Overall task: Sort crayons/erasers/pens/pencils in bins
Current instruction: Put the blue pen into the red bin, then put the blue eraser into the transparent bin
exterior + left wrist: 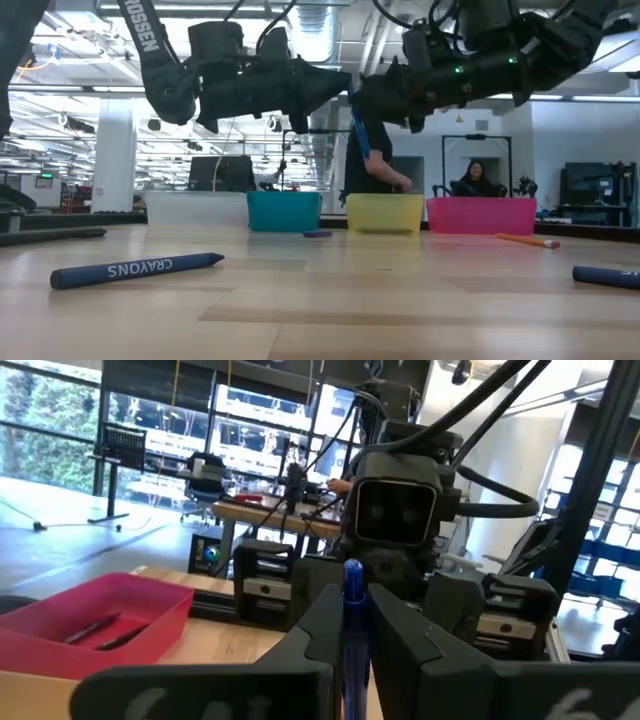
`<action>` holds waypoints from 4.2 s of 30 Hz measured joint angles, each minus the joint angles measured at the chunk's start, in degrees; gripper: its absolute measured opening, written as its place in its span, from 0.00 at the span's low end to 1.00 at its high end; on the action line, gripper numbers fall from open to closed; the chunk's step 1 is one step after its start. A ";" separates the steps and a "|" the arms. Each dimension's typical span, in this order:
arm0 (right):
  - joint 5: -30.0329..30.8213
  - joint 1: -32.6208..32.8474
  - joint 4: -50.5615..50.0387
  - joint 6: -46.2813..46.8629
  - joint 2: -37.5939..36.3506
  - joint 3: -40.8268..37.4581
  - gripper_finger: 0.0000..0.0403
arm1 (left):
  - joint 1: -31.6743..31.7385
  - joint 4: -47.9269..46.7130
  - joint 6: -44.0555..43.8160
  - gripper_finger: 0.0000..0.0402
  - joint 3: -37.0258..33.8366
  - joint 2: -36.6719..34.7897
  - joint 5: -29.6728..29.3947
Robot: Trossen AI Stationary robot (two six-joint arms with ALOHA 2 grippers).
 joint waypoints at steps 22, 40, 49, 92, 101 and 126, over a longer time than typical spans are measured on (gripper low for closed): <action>0.26 0.00 -4.31 1.09 -0.01 2.11 0.05 | -0.57 2.54 -2.63 0.14 0.00 0.00 0.24; 6.45 -7.27 -41.96 -17.25 -14.28 2.09 0.09 | 0.06 11.77 2.40 0.33 -4.97 -0.33 4.22; 14.01 -28.30 -56.88 -38.83 -21.64 2.38 0.06 | 0.90 11.78 2.14 0.27 -5.60 -0.35 4.46; 4.57 -49.38 -81.01 -47.90 10.70 25.24 0.16 | 0.87 10.38 3.06 0.26 -5.55 -0.33 5.47; 4.72 -47.65 -81.04 -44.99 6.62 25.24 0.25 | 0.83 9.92 4.39 0.26 -5.51 -0.33 8.76; -16.76 -22.46 -31.78 -19.75 -22.70 -5.54 0.01 | 0.62 -11.87 11.87 0.00 -1.22 -0.31 8.76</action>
